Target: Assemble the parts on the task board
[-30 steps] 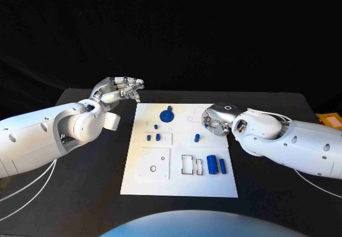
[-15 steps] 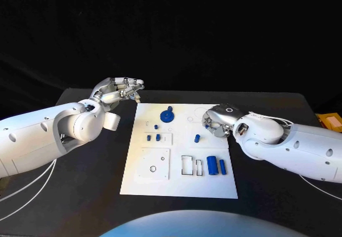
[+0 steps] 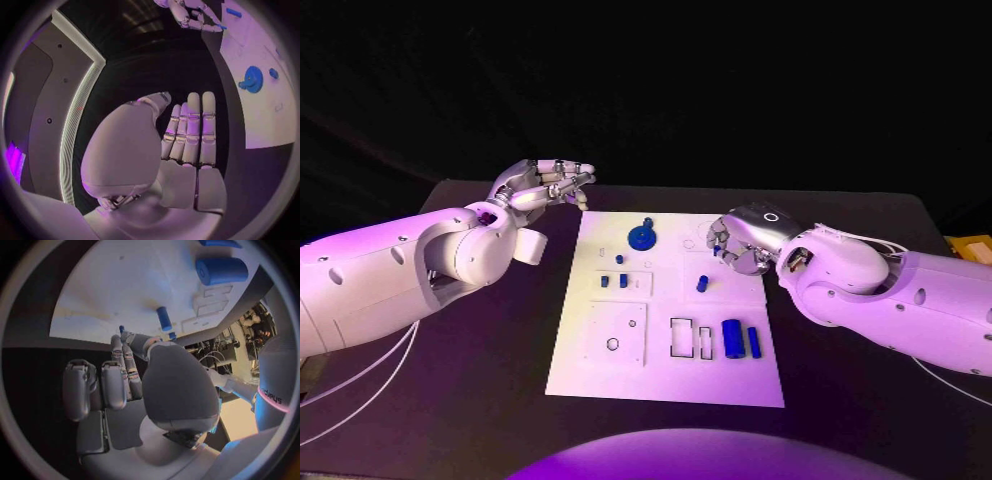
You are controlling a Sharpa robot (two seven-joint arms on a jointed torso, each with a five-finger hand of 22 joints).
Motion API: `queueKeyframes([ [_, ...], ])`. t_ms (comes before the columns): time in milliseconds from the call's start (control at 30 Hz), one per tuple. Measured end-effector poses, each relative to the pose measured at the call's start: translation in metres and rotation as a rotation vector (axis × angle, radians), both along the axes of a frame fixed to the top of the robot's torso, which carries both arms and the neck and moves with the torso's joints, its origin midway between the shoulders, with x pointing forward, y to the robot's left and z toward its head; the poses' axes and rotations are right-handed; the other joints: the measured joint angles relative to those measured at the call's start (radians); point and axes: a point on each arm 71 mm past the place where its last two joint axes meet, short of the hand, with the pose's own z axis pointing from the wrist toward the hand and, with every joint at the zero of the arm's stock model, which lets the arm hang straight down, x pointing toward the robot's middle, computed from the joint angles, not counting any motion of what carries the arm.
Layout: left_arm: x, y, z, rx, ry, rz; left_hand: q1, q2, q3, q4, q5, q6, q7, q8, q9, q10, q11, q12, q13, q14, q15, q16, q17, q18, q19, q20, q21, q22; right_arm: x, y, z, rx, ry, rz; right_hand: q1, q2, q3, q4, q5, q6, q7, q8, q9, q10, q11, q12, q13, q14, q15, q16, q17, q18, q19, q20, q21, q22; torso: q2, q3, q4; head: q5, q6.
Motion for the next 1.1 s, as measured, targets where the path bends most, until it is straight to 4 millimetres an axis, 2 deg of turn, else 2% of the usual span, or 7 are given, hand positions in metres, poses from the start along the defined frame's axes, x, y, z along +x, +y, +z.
queueKeyframes([
  [233,0.0,-0.001,0.0,0.0,0.003,-0.003,0.0,0.0,0.0,0.0,0.0,0.0,0.0,0.0,0.0,-0.003,0.003,0.0,0.0,0.0,0.0,0.0,0.0,0.0,0.0,0.0,0.0,0.0,-0.015,0.017,0.014,0.052,-0.003,0.053,-0.003,-0.001,0.0,0.0,0.0,0.0,0.0,-0.001,0.001,0.004,-0.003,-0.002,-0.001,0.0,0.0,0.0,0.0,0.0,0.0,0.0,0.001,0.0,0.001,-0.0012,-0.0006,0.012,-0.002],
  [500,0.0,-0.005,0.0,-0.004,0.004,-0.012,0.0,0.0,0.0,0.0,0.0,0.0,0.0,0.0,0.0,-0.003,0.003,0.0,0.0,0.0,0.0,0.0,0.0,0.0,0.0,0.0,0.0,-0.001,-0.038,0.059,0.02,0.115,0.019,0.16,-0.003,-0.001,0.0,0.0,0.005,-0.001,0.0,-0.003,0.001,0.007,-0.004,-0.004,-0.003,0.0,0.0,0.0,-0.001,0.0,0.0,0.0,0.001,0.0,0.001,-0.0007,-0.0012,0.044,-0.007],
  [567,0.0,-0.006,0.0,-0.005,0.005,-0.016,0.0,0.0,0.0,0.0,0.0,0.0,0.0,0.0,0.0,-0.003,0.003,0.0,0.0,0.0,0.0,0.0,0.0,0.0,0.0,0.0,0.0,-0.001,-0.042,0.068,0.02,0.125,0.026,0.181,-0.005,-0.003,0.0,0.0,0.005,-0.002,-0.001,-0.004,0.001,0.012,-0.009,-0.004,-0.004,0.0,0.0,0.0,-0.004,0.0,0.0,0.0,0.001,0.0,0.001,-0.0007,-0.0012,0.052,-0.009],
  [767,0.0,-0.011,0.0,-0.01,0.005,-0.028,0.0,0.0,0.0,0.0,0.0,0.0,0.0,0.0,0.0,-0.003,0.003,0.0,0.0,0.0,0.0,0.0,0.0,0.0,0.0,0.0,0.0,-0.001,-0.057,0.097,0.007,0.147,0.072,0.247,-0.007,-0.005,0.0,0.0,0.011,-0.002,-0.002,-0.005,0.003,0.016,-0.013,-0.009,-0.003,0.0,0.0,0.0,-0.004,0.0,0.0,0.0,0.001,0.0,0.0,-0.0011,0.0004,0.077,-0.013],
  [1100,0.0,-0.015,-0.001,-0.013,0.009,-0.038,0.0,0.0,0.003,-0.003,0.0,-0.004,0.004,0.0,0.0,-0.003,0.003,0.0,0.0,0.0,0.0,-0.004,0.0,0.0,-0.003,0.003,0.0,-0.001,-0.071,0.118,-0.024,0.154,0.145,0.285,-0.012,-0.001,0.0,0.0,0.011,-0.004,-0.003,-0.007,0.003,0.018,-0.014,-0.013,-0.003,0.0,0.0,-0.001,-0.004,0.0,0.0,0.0,0.001,0.0,0.002,-0.0012,0.0004,0.11,-0.024],
])
